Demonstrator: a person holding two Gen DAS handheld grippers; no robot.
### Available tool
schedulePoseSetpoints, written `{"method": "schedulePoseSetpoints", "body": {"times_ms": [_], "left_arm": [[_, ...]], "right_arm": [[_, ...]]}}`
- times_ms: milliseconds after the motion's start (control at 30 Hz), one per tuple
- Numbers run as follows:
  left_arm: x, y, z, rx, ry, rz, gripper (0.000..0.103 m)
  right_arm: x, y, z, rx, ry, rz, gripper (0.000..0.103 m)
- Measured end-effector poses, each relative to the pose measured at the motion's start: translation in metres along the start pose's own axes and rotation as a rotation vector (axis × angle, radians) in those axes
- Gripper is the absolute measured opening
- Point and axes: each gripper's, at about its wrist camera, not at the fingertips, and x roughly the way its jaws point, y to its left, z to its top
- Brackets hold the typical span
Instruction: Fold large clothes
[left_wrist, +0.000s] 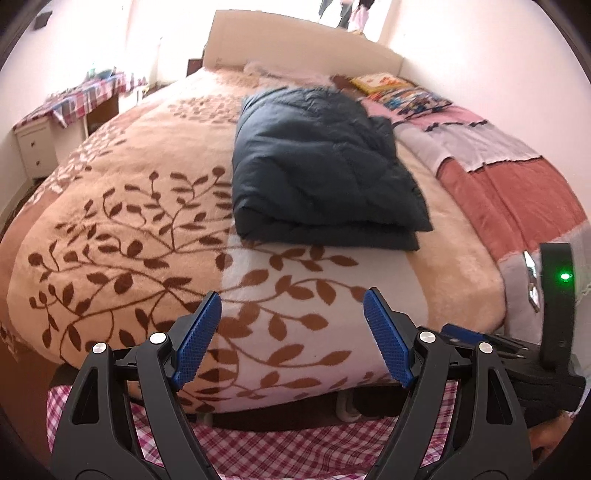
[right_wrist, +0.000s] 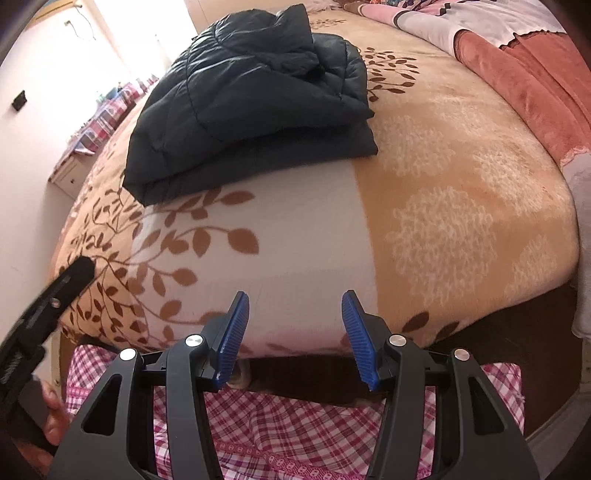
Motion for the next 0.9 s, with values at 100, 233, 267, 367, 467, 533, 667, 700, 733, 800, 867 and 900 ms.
{"method": "schedulePoseSetpoints", "body": {"times_ms": [100,233,267,367,467,533,667,700,733,800,867,900], "left_arm": [[-0.005,0.003,0.000,0.010,-0.028,-0.016,0.079],[-0.009,0.008,0.000,0.020,-0.019,-0.021,0.079],[-0.010,0.009,0.000,0.026,-0.018,-0.018,0.079],[-0.014,0.010,-0.003,0.040,-0.018,-0.006,0.079],[-0.013,0.010,-0.004,0.018,-0.014,0.006,0.079],[-0.012,0.009,-0.003,-0.004,-0.017,0.020,0.079],[-0.010,0.005,-0.002,-0.040,-0.003,0.057,0.079],[-0.010,0.004,-0.002,-0.044,0.001,0.064,0.079],[-0.008,0.003,-0.001,-0.043,0.008,0.071,0.079],[-0.004,0.000,-0.001,-0.037,0.017,0.096,0.079],[0.000,-0.002,-0.001,-0.031,0.027,0.113,0.079],[0.003,-0.003,-0.002,-0.031,0.029,0.121,0.079]], "right_arm": [[-0.002,0.005,-0.001,0.001,0.007,-0.031,0.053],[-0.005,0.004,0.003,0.047,0.017,-0.048,0.053],[-0.006,0.004,0.005,0.069,0.020,-0.048,0.053],[-0.012,0.004,0.005,0.116,-0.001,-0.031,0.053],[-0.012,0.007,0.002,0.100,-0.010,-0.023,0.053],[-0.011,0.007,0.000,0.065,-0.009,-0.030,0.053],[-0.010,0.002,-0.006,0.011,-0.026,-0.036,0.054],[-0.010,0.001,-0.007,0.002,-0.027,-0.036,0.054],[-0.010,-0.001,-0.007,-0.005,-0.028,-0.032,0.054],[-0.010,-0.005,-0.008,-0.007,-0.037,-0.020,0.056],[-0.011,-0.010,-0.009,-0.008,-0.046,-0.013,0.057],[-0.011,-0.013,-0.009,-0.004,-0.051,-0.006,0.057]]}}
